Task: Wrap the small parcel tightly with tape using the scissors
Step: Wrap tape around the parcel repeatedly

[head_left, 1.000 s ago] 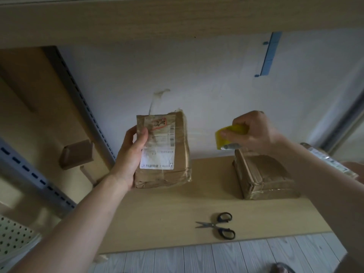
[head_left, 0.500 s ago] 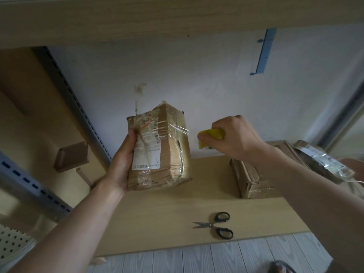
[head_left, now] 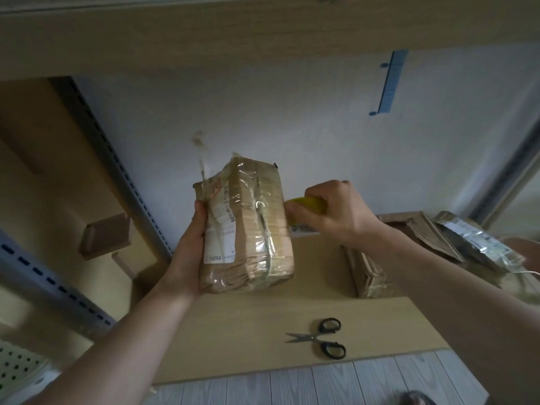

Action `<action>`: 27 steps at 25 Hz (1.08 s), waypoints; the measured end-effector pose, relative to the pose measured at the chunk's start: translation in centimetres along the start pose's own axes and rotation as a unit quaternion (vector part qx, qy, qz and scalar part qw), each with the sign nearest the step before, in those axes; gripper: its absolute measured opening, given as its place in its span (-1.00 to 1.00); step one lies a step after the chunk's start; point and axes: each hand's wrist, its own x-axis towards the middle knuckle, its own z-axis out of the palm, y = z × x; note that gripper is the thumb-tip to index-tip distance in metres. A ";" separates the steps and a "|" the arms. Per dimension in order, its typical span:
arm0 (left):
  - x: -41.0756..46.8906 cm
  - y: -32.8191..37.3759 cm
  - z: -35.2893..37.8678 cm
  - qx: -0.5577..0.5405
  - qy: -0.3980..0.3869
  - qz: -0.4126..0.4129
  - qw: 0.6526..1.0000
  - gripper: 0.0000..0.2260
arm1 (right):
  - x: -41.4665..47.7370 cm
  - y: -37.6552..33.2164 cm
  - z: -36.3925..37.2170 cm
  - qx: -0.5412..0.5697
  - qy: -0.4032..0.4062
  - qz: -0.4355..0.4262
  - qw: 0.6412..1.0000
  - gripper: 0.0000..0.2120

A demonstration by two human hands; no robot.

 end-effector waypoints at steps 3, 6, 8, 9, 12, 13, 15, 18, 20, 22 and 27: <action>0.6 -1.2 -0.4 0.057 -0.018 -0.027 0.998 -0.40 | 0.0 -0.8 -0.1 0.040 0.026 -0.017 0.999 -0.54; 0.7 -0.6 -0.6 0.183 0.022 -0.005 0.983 -0.41 | 0.0 -0.9 -0.4 -0.001 0.038 -0.011 0.999 -0.53; 0.1 0.1 -0.2 0.172 -0.017 -0.028 0.985 -0.30 | 0.0 -0.7 -0.4 -0.038 0.036 -0.004 0.999 -0.53; -0.1 0.3 -0.1 0.175 -0.037 -0.041 0.983 -0.23 | 0.0 -0.8 -0.2 -0.053 0.033 -0.007 0.998 -0.54; -0.2 -0.5 0.4 0.225 -0.061 -0.039 0.972 -0.20 | -0.2 -1.5 0.9 -0.082 0.022 -0.027 0.996 -0.56; -0.2 -0.9 0.7 0.221 -0.061 -0.029 0.973 -0.29 | -0.3 -1.5 1.0 -0.074 0.020 -0.029 0.997 -0.58; -0.1 -0.8 0.8 0.210 -0.045 -0.013 0.977 -0.44 | -0.4 -1.3 0.5 -0.013 0.006 -0.021 1.000 -0.61; -0.5 -0.1 0.4 0.160 -0.067 -0.004 0.985 -0.41 | -0.7 -0.7 -0.8 0.127 -0.046 -0.004 0.991 -0.50; -0.7 0.5 0.1 0.123 -0.056 -0.036 0.990 -0.30 | -0.8 -0.3 -1.2 0.227 -0.068 -0.009 0.971 -0.33; -0.9 1.1 0.0 0.115 -0.049 -0.057 0.991 -0.31 | -0.6 0.1 -1.5 0.282 -0.061 -0.011 0.957 -0.10; -1.1 2.2 -0.4 0.126 -0.064 -0.037 0.989 -0.27 | 0.0 0.9 -3.5 0.150 -0.038 -0.013 0.988 -0.41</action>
